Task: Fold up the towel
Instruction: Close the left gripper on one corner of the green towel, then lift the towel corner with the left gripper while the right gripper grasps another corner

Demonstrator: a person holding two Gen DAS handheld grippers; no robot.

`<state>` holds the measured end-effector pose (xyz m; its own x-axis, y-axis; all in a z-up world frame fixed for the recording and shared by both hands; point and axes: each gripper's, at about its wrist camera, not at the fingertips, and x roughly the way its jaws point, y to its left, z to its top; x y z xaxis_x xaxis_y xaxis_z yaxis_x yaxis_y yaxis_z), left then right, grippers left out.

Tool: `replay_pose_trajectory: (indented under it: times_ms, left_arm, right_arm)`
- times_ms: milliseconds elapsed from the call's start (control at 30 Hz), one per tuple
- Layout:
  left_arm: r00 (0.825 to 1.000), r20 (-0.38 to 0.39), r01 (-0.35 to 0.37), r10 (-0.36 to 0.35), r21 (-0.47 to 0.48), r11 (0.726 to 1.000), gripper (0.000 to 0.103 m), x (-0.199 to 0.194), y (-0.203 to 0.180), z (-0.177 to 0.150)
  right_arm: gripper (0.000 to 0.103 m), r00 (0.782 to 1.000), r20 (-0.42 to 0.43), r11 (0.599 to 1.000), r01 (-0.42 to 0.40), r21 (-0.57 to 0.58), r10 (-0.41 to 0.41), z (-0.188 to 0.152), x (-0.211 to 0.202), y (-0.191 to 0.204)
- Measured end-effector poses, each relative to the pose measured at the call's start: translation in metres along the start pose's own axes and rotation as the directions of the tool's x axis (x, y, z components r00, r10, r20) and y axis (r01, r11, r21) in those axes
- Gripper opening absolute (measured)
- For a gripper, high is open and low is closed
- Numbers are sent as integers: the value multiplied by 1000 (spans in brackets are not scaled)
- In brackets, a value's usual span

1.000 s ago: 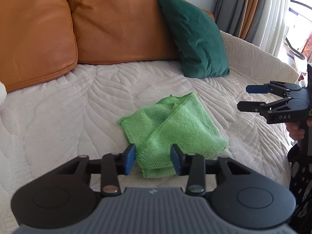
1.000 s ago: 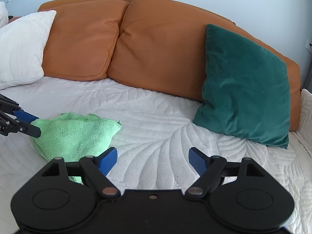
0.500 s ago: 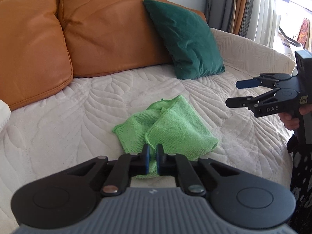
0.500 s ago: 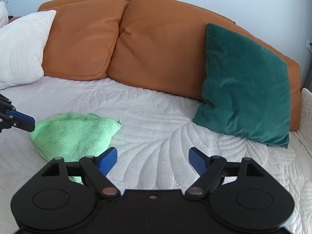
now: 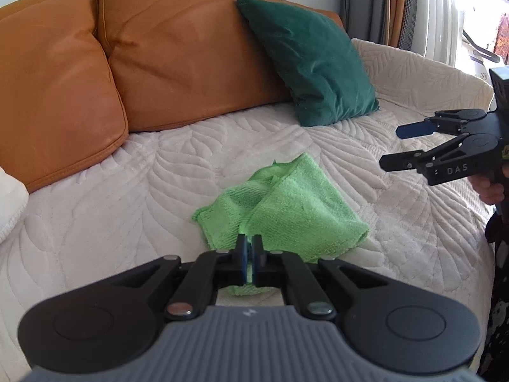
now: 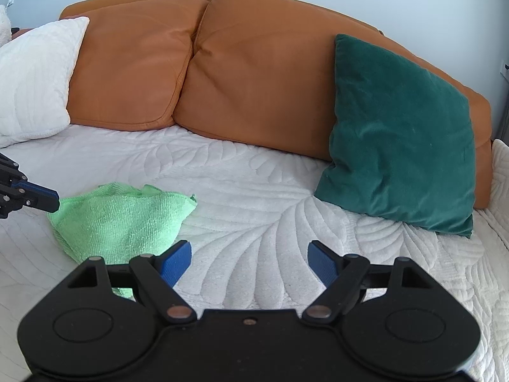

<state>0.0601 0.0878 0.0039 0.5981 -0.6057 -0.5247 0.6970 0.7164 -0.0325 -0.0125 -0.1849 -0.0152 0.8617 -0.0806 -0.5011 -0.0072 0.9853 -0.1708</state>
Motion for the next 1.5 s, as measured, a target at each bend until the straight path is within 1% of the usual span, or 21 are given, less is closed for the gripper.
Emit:
replay_pose_trajectory:
  times_ms: [267,400,467,533,567,633,700,767,833,933,1000,1033,1067,1100,1267,1400,1500]
  left_arm:
    - [997,79,1,-2,10,1000,2,-32,-14,31]
    - [993,120,-8,6,10,1000,2,-51,-20,41]
    - [991,135,-14,10,28,1000,2,-67,-25,47]
    - [990,139,-23,17,42,999,2,-85,-31,51]
    - [990,137,-30,23,49,998,2,-93,-33,52]
    - [990,134,-43,34,63,997,2,-108,-36,53]
    - [991,127,-48,42,45,998,2,-119,-35,48]
    - [991,123,-52,49,15,999,2,-124,-32,39]
    - [991,118,-55,57,-16,998,2,-126,-29,28]
    - [994,94,-48,53,-56,997,2,-123,-27,7]
    - [996,79,-45,51,-78,996,2,-121,-25,-6]
    - [996,71,-43,50,-89,995,2,-120,-23,-12]
    - [996,67,-43,50,-101,994,2,-120,-21,-17]
    - [997,62,-43,50,-109,993,2,-119,-19,-21]
    - [997,50,-46,52,-121,992,2,-116,-12,-29]
    - [997,58,-43,50,-123,992,2,-114,-10,-26]
    - [997,58,-35,42,-123,992,2,-114,-10,-24]
  right_arm:
    - [81,1000,8,999,-19,26,19,1,-2,-4]
    - [81,999,36,999,-26,39,24,4,-7,-10]
    - [81,998,58,999,-28,43,26,6,-11,-15]
    - [81,995,86,997,-53,58,48,10,-18,-25]
    - [81,992,95,995,-85,61,79,12,-19,-29]
    - [81,982,102,985,-167,39,162,15,-20,-37]
    - [81,966,97,970,-241,-5,241,21,-17,-40]
    - [81,950,46,949,-306,-72,310,33,-5,-34]
    - [80,932,5,925,-358,-124,362,45,8,-27]
    - [80,898,-30,889,-438,-136,438,63,27,-18]
    - [79,892,-61,874,-451,-182,448,71,41,-8]
    - [79,897,-80,871,-441,-219,434,74,49,0]
    - [79,910,-97,872,-413,-263,402,75,55,9]
    - [79,918,-108,872,-396,-289,381,76,59,15]
    - [79,930,-119,882,-369,-294,349,74,66,32]
    - [80,934,-118,879,-357,-317,337,68,65,40]
    - [80,933,-121,872,-361,-330,340,66,60,41]
